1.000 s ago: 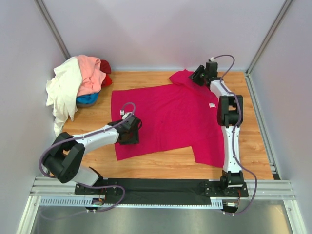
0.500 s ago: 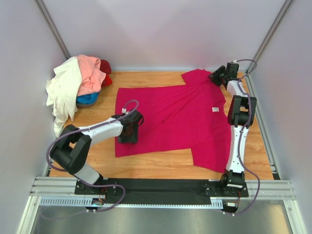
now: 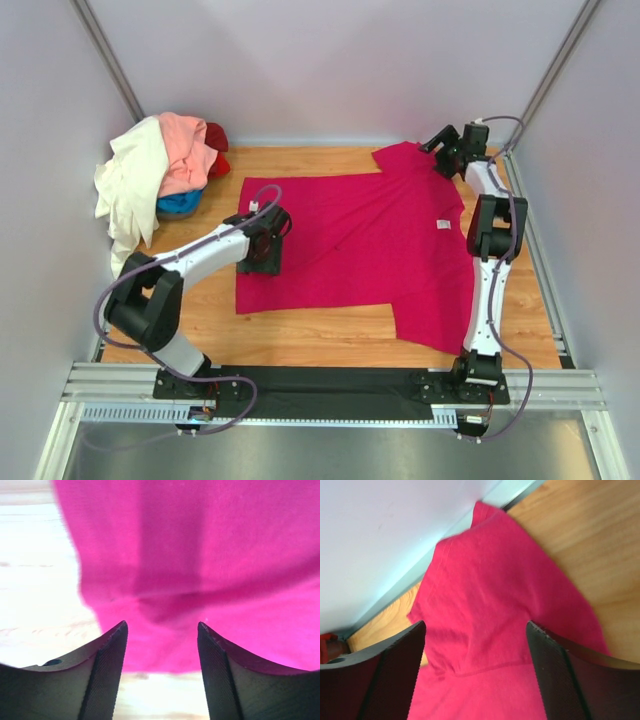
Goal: Fold and stack the t-shirts
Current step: Flatten the tshirt out, then fold the tshirt
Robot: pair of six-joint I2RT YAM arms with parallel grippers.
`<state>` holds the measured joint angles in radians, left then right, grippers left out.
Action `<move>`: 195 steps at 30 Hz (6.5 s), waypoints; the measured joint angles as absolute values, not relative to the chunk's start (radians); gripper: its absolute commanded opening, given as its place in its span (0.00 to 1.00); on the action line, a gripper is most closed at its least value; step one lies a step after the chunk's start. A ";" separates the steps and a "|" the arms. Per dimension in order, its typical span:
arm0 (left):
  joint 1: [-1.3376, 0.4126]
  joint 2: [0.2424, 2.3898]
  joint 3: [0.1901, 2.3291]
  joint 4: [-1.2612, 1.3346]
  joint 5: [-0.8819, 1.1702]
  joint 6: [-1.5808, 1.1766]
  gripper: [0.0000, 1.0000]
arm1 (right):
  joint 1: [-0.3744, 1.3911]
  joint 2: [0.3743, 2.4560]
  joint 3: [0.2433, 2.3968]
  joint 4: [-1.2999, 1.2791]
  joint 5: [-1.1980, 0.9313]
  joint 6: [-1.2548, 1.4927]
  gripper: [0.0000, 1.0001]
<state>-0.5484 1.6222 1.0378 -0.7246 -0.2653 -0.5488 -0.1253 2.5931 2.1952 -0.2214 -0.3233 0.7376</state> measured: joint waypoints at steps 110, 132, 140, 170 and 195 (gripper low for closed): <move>-0.533 1.091 0.722 -0.699 -0.271 -0.819 0.00 | 0.432 0.910 0.732 -0.892 0.157 0.838 0.01; -0.377 1.401 0.991 -0.669 -0.248 -0.662 0.00 | 0.302 1.404 1.157 -0.783 0.271 0.605 0.01; -0.363 1.544 1.056 -0.647 -0.249 -0.642 0.00 | 0.276 1.516 1.241 -0.770 0.271 0.570 0.00; -0.312 1.655 1.171 -0.708 -0.309 -0.625 0.79 | 0.149 2.003 1.739 -0.846 0.281 0.424 0.79; -0.391 1.638 0.949 -0.478 -0.249 -0.642 0.74 | 0.076 1.863 1.228 -0.630 0.052 0.482 0.68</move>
